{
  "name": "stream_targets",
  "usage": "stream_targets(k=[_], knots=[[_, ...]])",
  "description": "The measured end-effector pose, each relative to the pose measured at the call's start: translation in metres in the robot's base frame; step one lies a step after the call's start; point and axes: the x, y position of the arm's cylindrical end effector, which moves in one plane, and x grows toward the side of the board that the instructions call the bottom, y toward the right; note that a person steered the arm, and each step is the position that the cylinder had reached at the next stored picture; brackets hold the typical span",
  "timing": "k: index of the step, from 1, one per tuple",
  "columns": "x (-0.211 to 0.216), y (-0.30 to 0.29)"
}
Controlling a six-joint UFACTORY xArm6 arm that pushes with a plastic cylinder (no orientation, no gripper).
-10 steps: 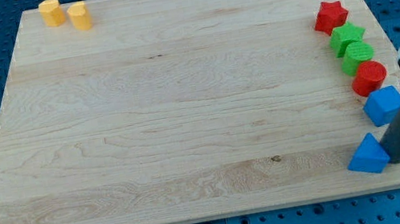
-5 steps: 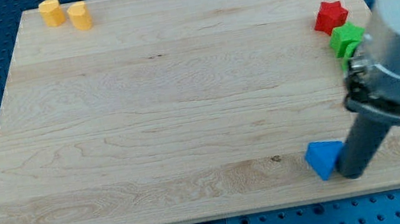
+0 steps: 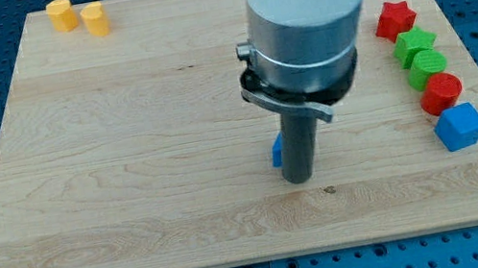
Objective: Push the blue triangle towards the top center
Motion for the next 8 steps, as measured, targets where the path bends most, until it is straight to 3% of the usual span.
stream_targets(k=[4,7,8], knots=[[-0.106,-0.014],[-0.211,-0.039],[-0.216,-0.027]])
